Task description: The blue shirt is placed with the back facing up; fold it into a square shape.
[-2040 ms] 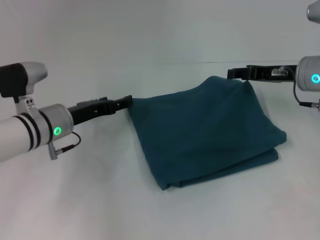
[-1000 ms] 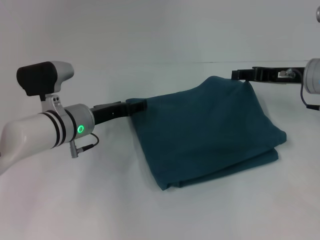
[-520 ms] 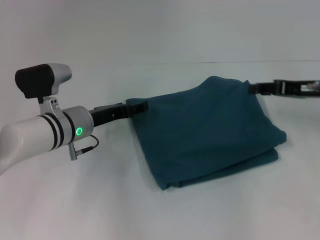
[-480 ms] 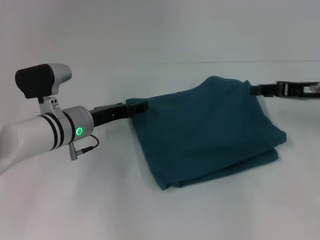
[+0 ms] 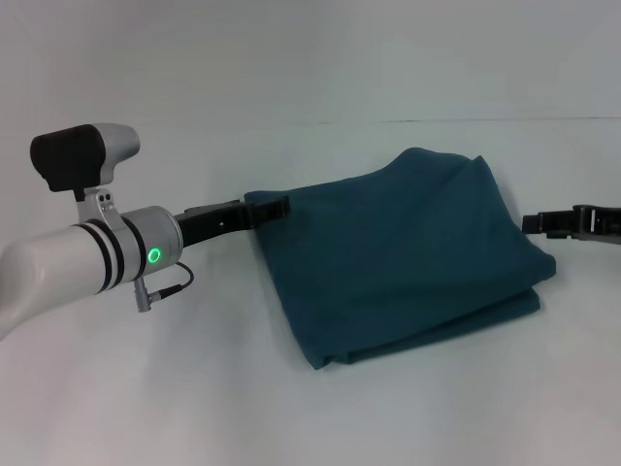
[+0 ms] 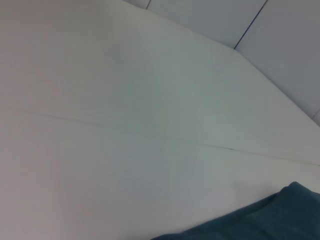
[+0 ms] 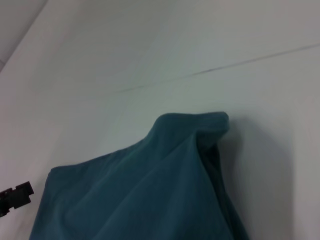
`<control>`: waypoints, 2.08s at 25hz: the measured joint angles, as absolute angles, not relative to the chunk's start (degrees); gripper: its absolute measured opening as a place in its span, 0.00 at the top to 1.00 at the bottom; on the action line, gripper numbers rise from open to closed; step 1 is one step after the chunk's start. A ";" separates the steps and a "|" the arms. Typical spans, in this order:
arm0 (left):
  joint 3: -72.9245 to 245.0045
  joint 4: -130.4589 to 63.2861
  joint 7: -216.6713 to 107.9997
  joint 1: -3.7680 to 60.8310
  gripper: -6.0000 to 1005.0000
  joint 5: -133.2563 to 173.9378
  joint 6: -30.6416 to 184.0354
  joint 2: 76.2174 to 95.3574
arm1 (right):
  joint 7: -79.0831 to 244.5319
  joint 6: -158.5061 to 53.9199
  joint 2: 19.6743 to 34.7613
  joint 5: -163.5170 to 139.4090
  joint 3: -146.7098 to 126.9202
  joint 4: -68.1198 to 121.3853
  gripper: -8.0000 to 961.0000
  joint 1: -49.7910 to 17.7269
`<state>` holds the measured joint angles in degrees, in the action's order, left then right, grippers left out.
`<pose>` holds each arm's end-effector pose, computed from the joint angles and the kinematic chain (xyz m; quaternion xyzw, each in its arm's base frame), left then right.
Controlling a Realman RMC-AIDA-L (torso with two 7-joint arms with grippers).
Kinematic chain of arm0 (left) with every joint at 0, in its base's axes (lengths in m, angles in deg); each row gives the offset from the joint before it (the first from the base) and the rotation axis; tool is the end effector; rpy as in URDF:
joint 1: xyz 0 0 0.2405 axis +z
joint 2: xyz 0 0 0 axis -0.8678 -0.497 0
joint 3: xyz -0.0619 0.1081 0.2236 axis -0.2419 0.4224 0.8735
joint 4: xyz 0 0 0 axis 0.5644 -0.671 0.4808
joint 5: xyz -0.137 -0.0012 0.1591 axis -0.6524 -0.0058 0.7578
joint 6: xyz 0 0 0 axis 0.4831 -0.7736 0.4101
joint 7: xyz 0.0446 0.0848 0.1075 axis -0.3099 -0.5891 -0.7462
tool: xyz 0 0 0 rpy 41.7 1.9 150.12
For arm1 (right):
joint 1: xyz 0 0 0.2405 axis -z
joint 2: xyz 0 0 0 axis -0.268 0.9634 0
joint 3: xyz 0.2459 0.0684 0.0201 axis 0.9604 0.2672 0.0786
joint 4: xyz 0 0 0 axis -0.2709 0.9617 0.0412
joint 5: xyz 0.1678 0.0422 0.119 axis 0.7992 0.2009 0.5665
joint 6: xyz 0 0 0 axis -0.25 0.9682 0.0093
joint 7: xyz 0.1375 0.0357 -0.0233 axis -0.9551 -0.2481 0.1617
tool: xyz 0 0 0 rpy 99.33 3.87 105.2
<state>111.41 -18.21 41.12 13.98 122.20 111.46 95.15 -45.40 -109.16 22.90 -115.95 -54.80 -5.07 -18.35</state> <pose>-0.2509 0.4131 -0.0785 -0.7890 -0.4936 -0.2200 0.2924 0.3109 0.3937 0.0527 -0.7776 0.5671 0.1357 0.2353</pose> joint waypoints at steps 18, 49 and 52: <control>111.42 -18.12 41.05 14.18 0.12 122.16 112.15 95.15 | -46.56 -110.43 23.05 -115.98 -54.20 -1.69 0.59 -19.22; 121.62 -3.03 30.47 24.26 0.12 124.51 147.71 94.80 | -45.72 -117.11 22.73 -116.06 -49.88 -2.47 0.98 -15.48; 121.61 -3.01 30.46 24.23 0.12 124.49 147.73 94.80 | -45.73 -117.07 22.72 -116.60 -49.78 -2.13 0.98 -15.13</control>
<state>121.61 -3.01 30.46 24.23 124.49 147.73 94.80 -45.73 -117.07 22.72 -116.60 -49.78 -2.13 -15.13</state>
